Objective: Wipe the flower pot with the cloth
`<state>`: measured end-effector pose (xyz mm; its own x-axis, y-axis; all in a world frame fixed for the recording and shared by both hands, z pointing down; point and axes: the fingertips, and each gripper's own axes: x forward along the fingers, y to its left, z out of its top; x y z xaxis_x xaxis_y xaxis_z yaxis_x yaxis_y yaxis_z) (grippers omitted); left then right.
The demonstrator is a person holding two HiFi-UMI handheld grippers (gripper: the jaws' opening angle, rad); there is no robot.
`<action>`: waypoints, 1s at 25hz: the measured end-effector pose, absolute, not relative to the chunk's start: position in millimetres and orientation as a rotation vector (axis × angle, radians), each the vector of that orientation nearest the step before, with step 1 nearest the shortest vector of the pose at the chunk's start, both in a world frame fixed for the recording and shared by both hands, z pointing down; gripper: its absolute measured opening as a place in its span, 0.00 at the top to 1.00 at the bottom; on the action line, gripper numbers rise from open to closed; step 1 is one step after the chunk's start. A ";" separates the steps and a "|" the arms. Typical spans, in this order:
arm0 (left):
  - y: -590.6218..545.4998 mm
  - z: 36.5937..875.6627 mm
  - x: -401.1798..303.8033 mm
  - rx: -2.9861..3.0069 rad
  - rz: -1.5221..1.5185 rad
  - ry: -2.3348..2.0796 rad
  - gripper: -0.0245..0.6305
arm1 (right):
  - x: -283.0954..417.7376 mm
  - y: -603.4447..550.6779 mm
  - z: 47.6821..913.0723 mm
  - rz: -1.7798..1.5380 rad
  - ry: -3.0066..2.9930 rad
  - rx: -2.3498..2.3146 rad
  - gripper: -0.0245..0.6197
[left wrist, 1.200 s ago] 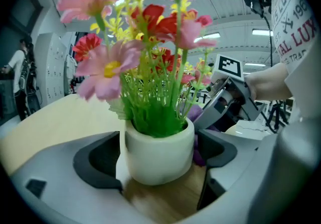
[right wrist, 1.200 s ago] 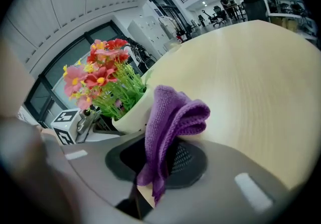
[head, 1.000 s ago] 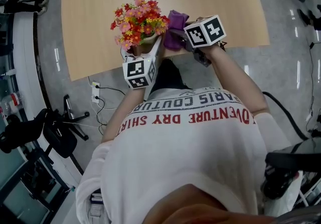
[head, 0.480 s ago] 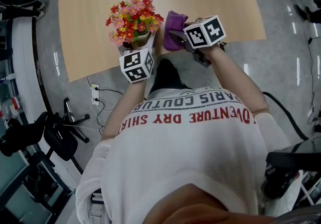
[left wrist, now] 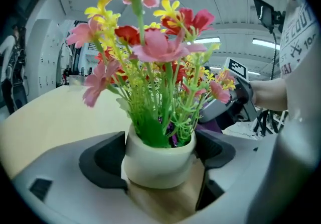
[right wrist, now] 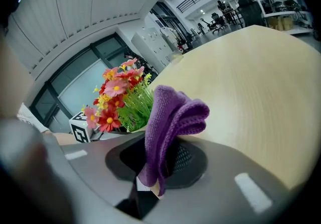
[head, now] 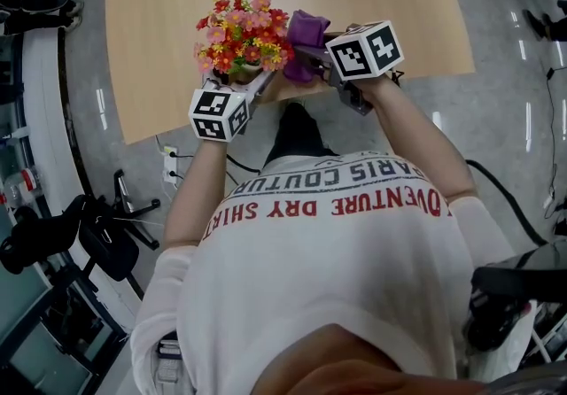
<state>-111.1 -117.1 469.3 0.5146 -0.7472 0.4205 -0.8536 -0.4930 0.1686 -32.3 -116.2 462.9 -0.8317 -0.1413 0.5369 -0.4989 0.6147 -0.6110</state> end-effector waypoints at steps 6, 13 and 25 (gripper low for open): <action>-117.3 466.7 -109.8 2.469 0.458 -1.196 0.29 | -43.1 -117.9 460.7 1.095 -2.400 0.480 0.86; -120.4 473.9 -111.0 2.489 0.453 -1.167 0.29 | -41.4 -127.6 482.5 1.098 -2.353 0.499 0.86; -114.5 475.2 -107.3 2.535 0.462 -1.111 0.29 | -30.3 -128.3 515.6 1.006 -2.242 0.578 0.86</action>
<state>-107.3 -114.5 475.2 0.6428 -0.6411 0.4194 -0.7495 -0.6395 0.1711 -30.3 -128.3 515.6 -0.7201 -0.1382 0.6799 -0.5998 0.6167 -0.5099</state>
